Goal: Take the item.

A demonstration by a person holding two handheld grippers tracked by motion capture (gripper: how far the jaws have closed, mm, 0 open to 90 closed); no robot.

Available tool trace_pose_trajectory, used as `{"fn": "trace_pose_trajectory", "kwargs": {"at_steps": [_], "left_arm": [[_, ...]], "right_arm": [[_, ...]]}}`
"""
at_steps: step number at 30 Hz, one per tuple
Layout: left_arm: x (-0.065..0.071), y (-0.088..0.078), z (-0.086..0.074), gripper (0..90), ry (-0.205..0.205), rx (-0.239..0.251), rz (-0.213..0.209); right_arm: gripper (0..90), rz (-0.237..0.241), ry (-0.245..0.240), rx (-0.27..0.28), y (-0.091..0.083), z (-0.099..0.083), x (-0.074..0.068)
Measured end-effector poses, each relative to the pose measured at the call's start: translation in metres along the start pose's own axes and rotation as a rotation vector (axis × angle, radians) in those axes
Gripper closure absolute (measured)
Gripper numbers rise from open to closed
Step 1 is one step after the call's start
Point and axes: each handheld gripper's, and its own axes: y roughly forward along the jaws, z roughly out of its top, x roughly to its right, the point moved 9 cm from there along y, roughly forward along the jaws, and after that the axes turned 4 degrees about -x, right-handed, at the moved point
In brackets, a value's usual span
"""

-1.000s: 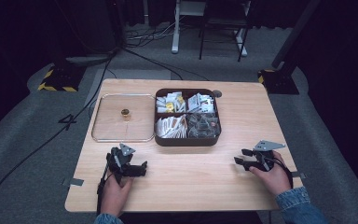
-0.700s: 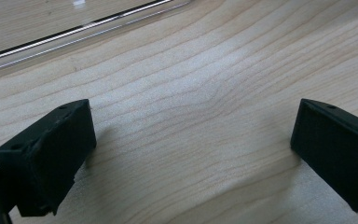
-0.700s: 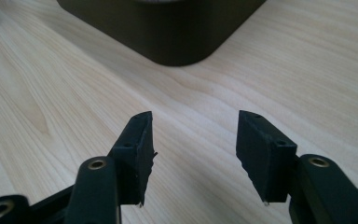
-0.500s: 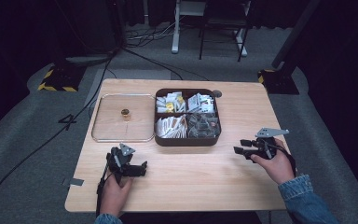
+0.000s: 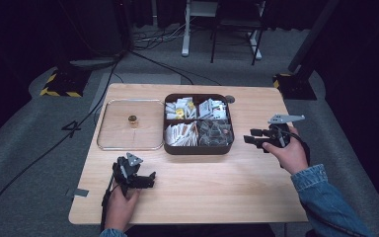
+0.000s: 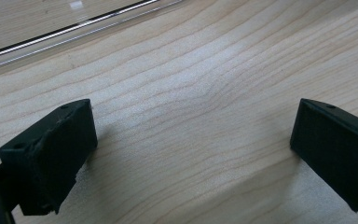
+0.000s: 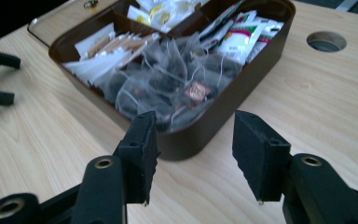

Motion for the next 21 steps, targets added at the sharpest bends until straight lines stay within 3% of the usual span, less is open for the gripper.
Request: {"fn": "trace_pose_trajectory", "kwargs": {"at_steps": [11, 21], "left_arm": [[0.001, 0.001, 0.001, 0.4, 0.003, -0.005, -0.015], [0.000, 0.002, 0.002, 0.4, 0.004, -0.006, -0.011]], "right_arm": [[51.6, 0.003, 0.004, 0.000, 0.017, 0.042, 0.003], [51.7, -0.034, 0.017, 0.007, 0.040, 0.078, 0.015]]}}
